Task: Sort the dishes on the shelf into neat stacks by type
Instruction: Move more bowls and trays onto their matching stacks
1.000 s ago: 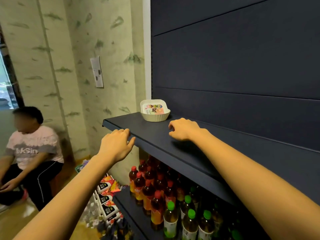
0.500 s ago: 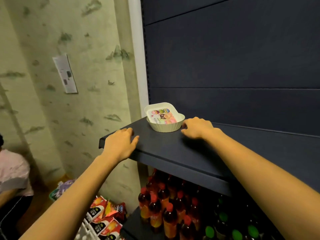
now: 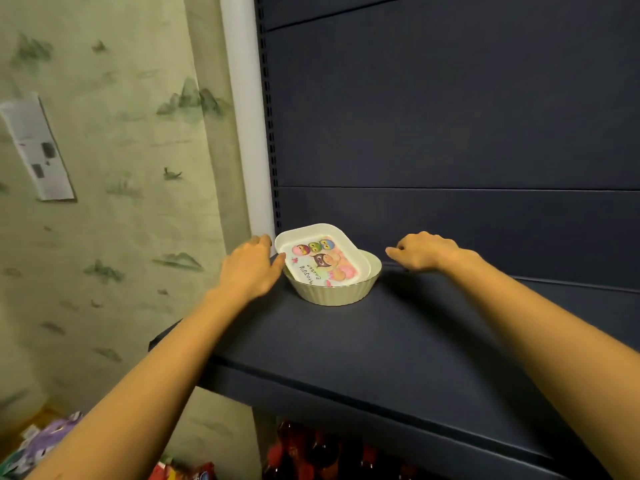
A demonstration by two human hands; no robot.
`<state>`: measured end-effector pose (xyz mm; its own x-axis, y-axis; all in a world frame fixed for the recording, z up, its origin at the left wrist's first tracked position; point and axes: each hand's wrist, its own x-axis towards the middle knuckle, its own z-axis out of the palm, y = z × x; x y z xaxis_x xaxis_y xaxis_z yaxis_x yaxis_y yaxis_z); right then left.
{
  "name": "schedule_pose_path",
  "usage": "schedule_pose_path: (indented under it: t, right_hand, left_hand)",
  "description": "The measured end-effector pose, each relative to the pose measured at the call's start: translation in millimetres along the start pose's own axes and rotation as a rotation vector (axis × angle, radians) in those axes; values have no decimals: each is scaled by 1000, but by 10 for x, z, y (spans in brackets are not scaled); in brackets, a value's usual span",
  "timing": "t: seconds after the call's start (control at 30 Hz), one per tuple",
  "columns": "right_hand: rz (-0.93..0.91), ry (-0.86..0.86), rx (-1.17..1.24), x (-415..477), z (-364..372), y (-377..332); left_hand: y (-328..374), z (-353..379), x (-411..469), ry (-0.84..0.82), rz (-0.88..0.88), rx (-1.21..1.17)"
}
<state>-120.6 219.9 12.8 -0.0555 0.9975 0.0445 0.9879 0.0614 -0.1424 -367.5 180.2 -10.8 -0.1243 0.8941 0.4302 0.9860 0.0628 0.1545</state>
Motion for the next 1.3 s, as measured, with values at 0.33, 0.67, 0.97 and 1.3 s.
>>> schedule_pose_path:
  t: [0.33, 0.67, 0.97, 1.3]
  right_hand:
    - [141, -208, 203, 136, 71, -41]
    - [323, -277, 595, 4, 197, -448]
    - [491, 202, 721, -326, 403, -390]
    - [886, 557, 666, -1860, 137, 917]
  left_hand:
    - [-43, 220, 965, -117, -35, -53]
    - [-300, -11, 1420, -137, 278, -301]
    - [-219, -41, 1403, -208, 236, -654]
    - [1288, -50, 780, -382, 570, -665]
